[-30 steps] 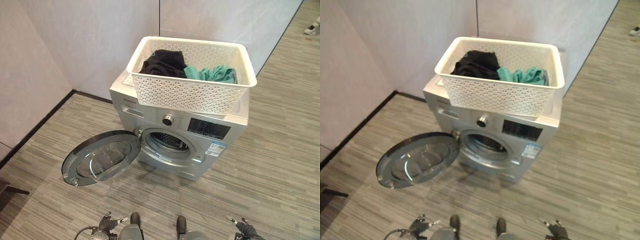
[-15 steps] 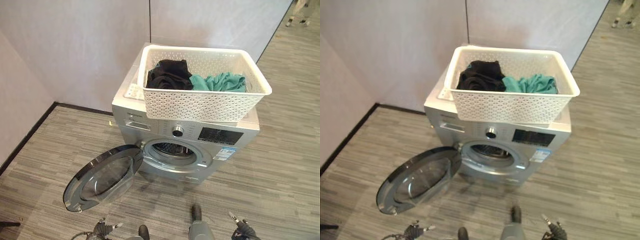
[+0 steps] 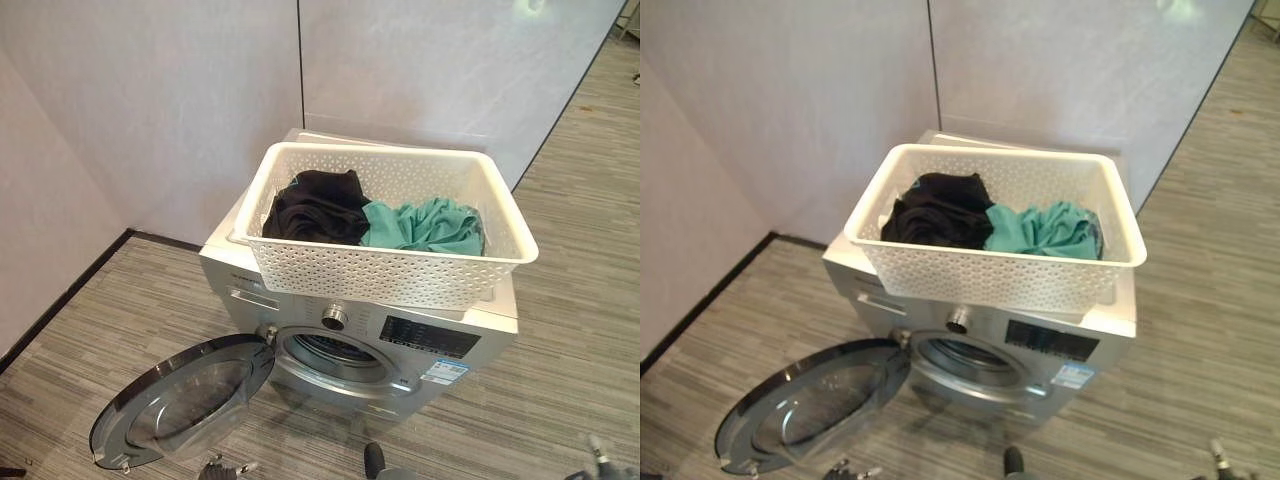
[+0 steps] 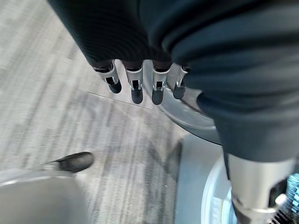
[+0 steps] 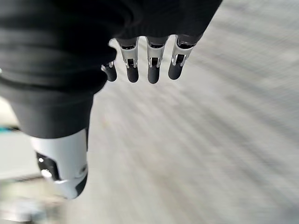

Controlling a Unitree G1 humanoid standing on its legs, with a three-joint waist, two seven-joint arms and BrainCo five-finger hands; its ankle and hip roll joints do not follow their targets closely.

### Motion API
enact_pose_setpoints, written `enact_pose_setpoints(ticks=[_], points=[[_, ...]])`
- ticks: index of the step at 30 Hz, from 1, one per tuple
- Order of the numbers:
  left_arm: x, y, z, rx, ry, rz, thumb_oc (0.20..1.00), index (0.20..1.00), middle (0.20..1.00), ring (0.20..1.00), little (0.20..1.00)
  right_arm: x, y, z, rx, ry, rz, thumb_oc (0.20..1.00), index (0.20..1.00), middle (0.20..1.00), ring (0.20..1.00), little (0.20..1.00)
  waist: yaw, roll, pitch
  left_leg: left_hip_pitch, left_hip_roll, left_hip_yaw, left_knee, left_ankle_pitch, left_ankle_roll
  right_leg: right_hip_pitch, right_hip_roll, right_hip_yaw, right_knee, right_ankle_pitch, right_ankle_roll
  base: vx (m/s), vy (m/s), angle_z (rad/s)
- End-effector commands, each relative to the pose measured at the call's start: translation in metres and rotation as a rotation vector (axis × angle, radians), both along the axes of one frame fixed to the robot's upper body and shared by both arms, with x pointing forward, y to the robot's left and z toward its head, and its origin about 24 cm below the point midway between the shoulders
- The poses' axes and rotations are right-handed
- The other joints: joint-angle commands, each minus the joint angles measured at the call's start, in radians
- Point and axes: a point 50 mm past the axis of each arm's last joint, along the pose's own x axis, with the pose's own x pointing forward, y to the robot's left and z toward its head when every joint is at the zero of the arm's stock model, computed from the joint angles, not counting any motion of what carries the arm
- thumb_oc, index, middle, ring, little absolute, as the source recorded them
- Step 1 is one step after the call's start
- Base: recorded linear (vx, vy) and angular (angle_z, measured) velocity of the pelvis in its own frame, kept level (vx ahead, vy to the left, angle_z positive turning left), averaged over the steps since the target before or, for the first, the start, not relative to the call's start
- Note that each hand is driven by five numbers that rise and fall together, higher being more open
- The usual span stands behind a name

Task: Grab the laundry basket,head to the washer,open it,put in the laundry and shut it.

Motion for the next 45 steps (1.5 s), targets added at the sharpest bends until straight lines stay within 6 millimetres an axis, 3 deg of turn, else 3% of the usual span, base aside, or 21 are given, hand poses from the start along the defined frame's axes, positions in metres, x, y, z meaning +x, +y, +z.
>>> enact_pose_setpoints(ticks=[1, 3, 4, 5, 6, 7, 8, 9, 11, 12, 13, 14, 16, 19, 22, 23, 25, 26, 29, 37, 45], points=[[-0.006, 0.014, 0.001, 0.053, 0.037, -0.018, 1.000, 1.000, 1.000, 1.000, 1.000, -0.005, -0.020, 0.035, -0.201, -0.072, -0.153, 1.000, 1.000, 1.000, 1.000, 1.000, -0.012, -0.048, -0.026, -0.026, -0.040, 0.004, 0.061, -0.061, 0.066, -0.015, -0.075, 0.016, 0.079, -0.126, 0.046, 0.02, 0.008, -0.09], [-0.008, 0.015, 0.000, 0.060, 0.048, -0.008, 1.000, 1.000, 1.000, 1.000, 1.000, 0.016, -0.029, 0.077, -0.386, -0.124, -0.128, 1.000, 1.000, 1.000, 1.000, 1.000, -0.008, -0.044, -0.034, -0.011, -0.039, 0.013, 0.036, -0.055, 0.063, -0.008, -0.073, 0.017, 0.063, -0.122, 0.050, 0.00, 0.006, -0.03], [-0.008, 0.015, 0.000, 0.060, 0.048, -0.007, 1.000, 1.000, 1.000, 1.000, 1.000, 0.017, -0.028, 0.077, -0.388, -0.121, -0.128, 1.000, 1.000, 1.000, 1.000, 1.000, -0.007, -0.043, -0.034, -0.010, -0.038, 0.015, 0.034, -0.055, 0.063, -0.007, -0.072, 0.018, 0.062, -0.121, 0.050, -0.01, 0.014, -0.08], [-0.010, 0.016, 0.000, 0.069, 0.059, -0.009, 1.000, 1.000, 1.000, 1.000, 1.000, 0.026, -0.030, 0.093, -0.445, -0.157, -0.111, 1.000, 1.000, 1.000, 1.000, 1.000, -0.008, -0.043, -0.035, -0.006, -0.039, 0.018, 0.029, -0.054, 0.062, -0.007, -0.072, 0.019, 0.060, -0.120, 0.050, -0.02, 0.009, -0.10], [-0.013, 0.017, -0.001, 0.074, 0.075, -0.011, 1.000, 1.000, 1.000, 1.000, 1.000, 0.047, -0.028, 0.127, -0.578, -0.205, -0.037, 1.000, 1.000, 1.000, 1.000, 1.000, -0.002, -0.044, -0.036, 0.000, -0.039, 0.025, 0.023, -0.053, 0.062, -0.007, -0.070, 0.026, 0.055, -0.118, 0.050, -0.02, 0.009, -0.12], [-0.012, 0.017, -0.001, 0.072, 0.074, -0.010, 1.000, 1.000, 1.000, 1.000, 1.000, 0.047, -0.027, 0.128, -0.580, -0.203, -0.036, 1.000, 1.000, 1.000, 1.000, 1.000, -0.001, -0.043, -0.035, 0.001, -0.039, 0.027, 0.022, -0.053, 0.062, -0.007, -0.069, 0.028, 0.055, -0.117, 0.050, -0.03, 0.000, -0.17], [-0.014, 0.020, 0.000, 0.081, 0.080, -0.012, 1.000, 1.000, 1.000, 1.000, 1.000, 0.066, -0.021, 0.172, -0.773, -0.260, 0.067, 1.000, 1.000, 1.000, 1.000, 1.000, 0.006, -0.046, -0.036, 0.005, -0.039, 0.032, 0.022, -0.053, 0.063, -0.006, -0.067, 0.029, 0.054, -0.118, 0.049, -0.05, -0.004, -0.22], [-0.014, 0.021, 0.000, 0.086, 0.081, -0.012, 1.000, 1.000, 1.000, 1.000, 1.000, 0.074, -0.016, 0.201, -0.899, -0.284, 0.109, 1.000, 1.000, 1.000, 1.000, 1.000, 0.011, -0.047, -0.031, 0.007, -0.039, 0.037, 0.024, -0.049, 0.062, -0.005, -0.067, 0.031, 0.056, -0.115, 0.047, -0.03, 0.001, -0.22], [-0.015, 0.025, 0.001, 0.097, 0.081, -0.018, 1.000, 1.000, 1.000, 1.000, 1.000, 0.086, -0.004, 0.242, -1.091, -0.320, 0.185, 1.000, 1.000, 1.000, 1.000, 1.000, 0.021, -0.053, -0.036, 0.012, -0.038, 0.039, 0.020, -0.052, 0.063, 0.000, -0.066, 0.031, 0.053, -0.120, 0.049, -0.01, 0.000, -0.11], [-0.014, 0.024, 0.001, 0.095, 0.080, -0.018, 1.000, 1.000, 1.000, 1.000, 1.000, 0.087, -0.003, 0.243, -1.093, -0.318, 0.186, 1.000, 1.000, 1.000, 1.000, 1.000, 0.021, -0.051, -0.034, 0.013, -0.038, 0.040, 0.020, -0.052, 0.063, 0.000, -0.065, 0.031, 0.053, -0.120, 0.049, -0.03, -0.020, -0.06], [-0.013, 0.028, 0.002, 0.105, 0.074, -0.030, 1.000, 1.000, 1.000, 1.000, 1.000, 0.098, 0.009, 0.285, -1.281, -0.342, 0.254, 1.000, 1.000, 1.000, 1.000, 1.000, 0.038, -0.061, -0.037, 0.011, -0.037, 0.040, 0.020, -0.047, 0.061, 0.006, -0.066, 0.026, 0.051, -0.120, 0.048, 0.00, 0.000, 0.00], [-0.013, 0.027, 0.002, 0.104, 0.073, -0.029, 1.000, 1.000, 1.000, 1.000, 1.000, 0.099, 0.009, 0.285, -1.282, -0.342, 0.255, 1.000, 1.000, 1.000, 1.000, 1.000, 0.037, -0.060, -0.037, 0.011, -0.037, 0.040, 0.019, -0.048, 0.061, 0.006, -0.066, 0.026, 0.051, -0.120, 0.048, -0.05, -0.029, -0.03], [-0.009, 0.028, 0.003, 0.105, 0.064, -0.071, 1.000, 1.000, 1.000, 1.000, 1.000, 0.120, 0.035, 0.336, -1.474, -0.431, 0.379, 1.000, 1.000, 1.000, 1.000, 1.000, 0.064, -0.075, -0.042, 0.004, -0.036, 0.032, 0.019, -0.042, 0.058, 0.014, -0.068, 0.013, 0.046, -0.121, 0.047, -0.03, -0.014, 0.00], [-0.007, 0.026, 0.003, 0.096, 0.059, -0.084, 1.000, 1.000, 1.000, 1.000, 1.000, 0.130, 0.043, 0.350, -1.536, -0.419, 0.434, 1.000, 1.000, 1.000, 1.000, 1.000, 0.069, -0.076, -0.041, 0.001, -0.035, 0.028, 0.021, -0.041, 0.057, 0.018, -0.070, 0.006, 0.044, -0.121, 0.046, -0.01, -0.004, 0.04], [-0.006, 0.023, 0.003, 0.084, 0.056, -0.136, 1.000, 1.000, 1.000, 1.000, 1.000, 0.171, 0.068, 0.373, -1.616, -0.352, 0.674, 1.000, 1.000, 1.000, 1.000, 1.000, 0.104, -0.100, -0.042, -0.011, -0.032, 0.016, 0.029, -0.036, 0.053, 0.025, -0.074, -0.008, 0.042, -0.121, 0.042, -0.03, -0.010, 0.08], [-0.006, 0.022, 0.003, 0.081, 0.055, -0.130, 1.000, 1.000, 1.000, 1.000, 1.000, 0.173, 0.069, 0.375, -1.618, -0.356, 0.678, 1.000, 1.000, 1.000, 1.000, 1.000, 0.099, -0.097, -0.041, -0.011, -0.033, 0.017, 0.029, -0.036, 0.053, 0.025, -0.074, -0.007, 0.042, -0.120, 0.042, -0.04, 0.002, 0.13], [-0.005, 0.020, 0.002, 0.037, 0.061, -0.103, 1.000, 1.000, 1.000, 1.000, 1.000, 0.220, 0.093, 0.379, -1.599, -0.171, 0.989, 1.000, 1.000, 1.000, 1.000, 1.000, 0.110, -0.119, -0.037, -0.026, -0.031, 0.008, 0.041, -0.030, 0.046, 0.031, -0.073, -0.014, 0.043, -0.126, 0.034, -0.05, 0.011, 0.08], [-0.005, 0.019, 0.001, 0.025, 0.062, -0.094, 1.000, 1.000, 1.000, 1.000, 1.000, 0.228, 0.095, 0.378, -1.591, -0.119, 1.029, 1.000, 1.000, 1.000, 1.000, 1.000, 0.110, -0.123, -0.037, -0.030, -0.030, 0.006, 0.044, -0.029, 0.044, 0.032, -0.073, -0.018, 0.044, -0.129, 0.032, -0.03, 0.011, -0.02], [-0.007, 0.015, 0.000, -0.014, 0.069, -0.085, 1.000, 1.000, 1.000, 1.000, 1.000, 0.244, 0.100, 0.371, -1.559, -0.005, 1.162, 1.000, 1.000, 1.000, 1.000, 1.000, 0.114, -0.133, -0.033, -0.042, -0.026, -0.003, 0.050, -0.025, 0.040, 0.033, -0.072, -0.025, 0.046, -0.136, 0.029, -0.02, 0.004, 0.24], [-0.020, 0.018, -0.002, -0.035, 0.097, -0.018, 1.000, 1.000, 1.000, 1.000, 1.000, 0.279, 0.112, 0.371, -1.596, 0.224, 1.244, 1.000, 1.000, 1.000, 1.000, 1.000, 0.136, -0.150, -0.023, -0.051, -0.014, -0.017, 0.051, -0.019, 0.033, 0.034, -0.066, -0.035, 0.049, -0.143, 0.024, 0.00, -0.003, 0.05], [-0.032, 0.021, -0.003, -0.055, 0.108, 0.061, 1.000, 1.000, 1.000, 1.000, 1.000, 0.290, 0.119, 0.371, -1.617, 0.335, 1.305, 1.000, 1.000, 1.000, 1.000, 1.000, 0.152, -0.165, -0.014, -0.068, -0.003, -0.038, 0.040, -0.001, 0.022, 0.040, -0.059, -0.059, 0.041, -0.153, 0.019, 0.01, -0.008, 0.05]])
